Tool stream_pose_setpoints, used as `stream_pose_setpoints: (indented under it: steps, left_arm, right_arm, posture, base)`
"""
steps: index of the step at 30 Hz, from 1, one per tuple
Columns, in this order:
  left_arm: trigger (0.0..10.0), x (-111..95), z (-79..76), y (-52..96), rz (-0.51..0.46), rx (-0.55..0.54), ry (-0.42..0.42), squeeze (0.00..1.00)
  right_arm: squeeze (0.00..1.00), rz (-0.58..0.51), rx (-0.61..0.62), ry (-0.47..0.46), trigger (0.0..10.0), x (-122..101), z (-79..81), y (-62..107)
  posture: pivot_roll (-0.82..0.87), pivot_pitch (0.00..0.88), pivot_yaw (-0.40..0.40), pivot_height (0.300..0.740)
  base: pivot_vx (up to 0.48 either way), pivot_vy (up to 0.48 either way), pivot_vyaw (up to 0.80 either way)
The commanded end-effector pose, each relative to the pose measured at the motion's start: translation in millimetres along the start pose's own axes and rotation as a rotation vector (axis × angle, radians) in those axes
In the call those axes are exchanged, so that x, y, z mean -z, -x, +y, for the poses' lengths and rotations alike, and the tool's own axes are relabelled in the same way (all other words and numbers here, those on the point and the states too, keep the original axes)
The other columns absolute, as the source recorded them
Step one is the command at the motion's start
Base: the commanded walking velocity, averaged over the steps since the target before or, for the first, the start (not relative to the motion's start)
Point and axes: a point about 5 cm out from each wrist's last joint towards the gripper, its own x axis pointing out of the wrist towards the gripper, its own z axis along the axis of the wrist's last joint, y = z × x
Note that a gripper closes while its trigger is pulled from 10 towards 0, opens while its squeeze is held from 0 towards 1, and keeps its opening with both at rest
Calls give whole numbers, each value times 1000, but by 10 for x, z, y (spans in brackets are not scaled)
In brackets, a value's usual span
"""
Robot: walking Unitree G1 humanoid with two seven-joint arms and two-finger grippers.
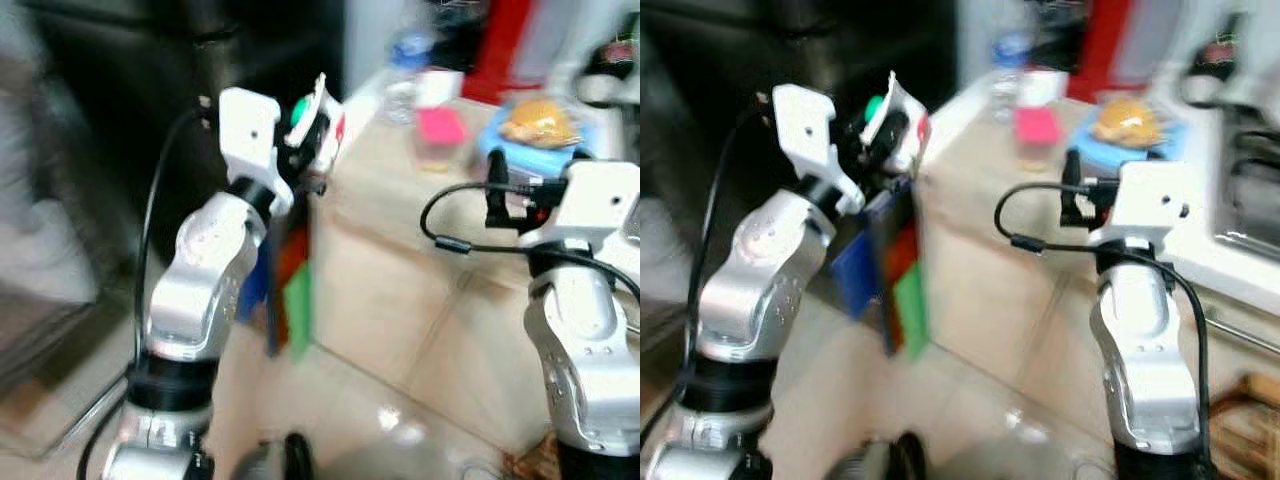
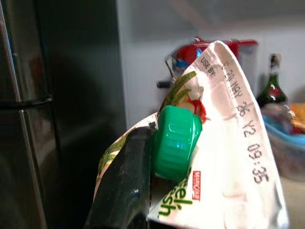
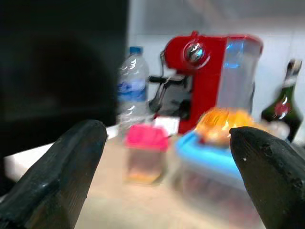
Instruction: Restocking fridge
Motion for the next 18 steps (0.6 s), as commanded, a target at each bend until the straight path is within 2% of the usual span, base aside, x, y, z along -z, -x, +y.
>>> stream_pose_setpoints:
  steps: [1, 9, 18]
  left_arm:
    - [10000, -9, -58, -47, -5, 33, -12, 0]
    - [10000, 43, -64, -50, 3, 31, -2, 0]
    - [10000, 63, -56, -36, 6, 35, 3, 0]
  right_arm:
    - [0, 1, 23, 32, 10000, 39, -22, -14]
    - [0, 17, -2, 69, 10000, 155, 34, -55]
    - [0, 25, -12, 65, 10000, 216, 61, -56]
  posture:
    - [-171, 21, 63, 740]
    - [-167, 19, 53, 740]
    - [-162, 22, 53, 740]
  base:
    - [0, 0, 0]
    - [0, 0, 0]
    - [0, 0, -708]
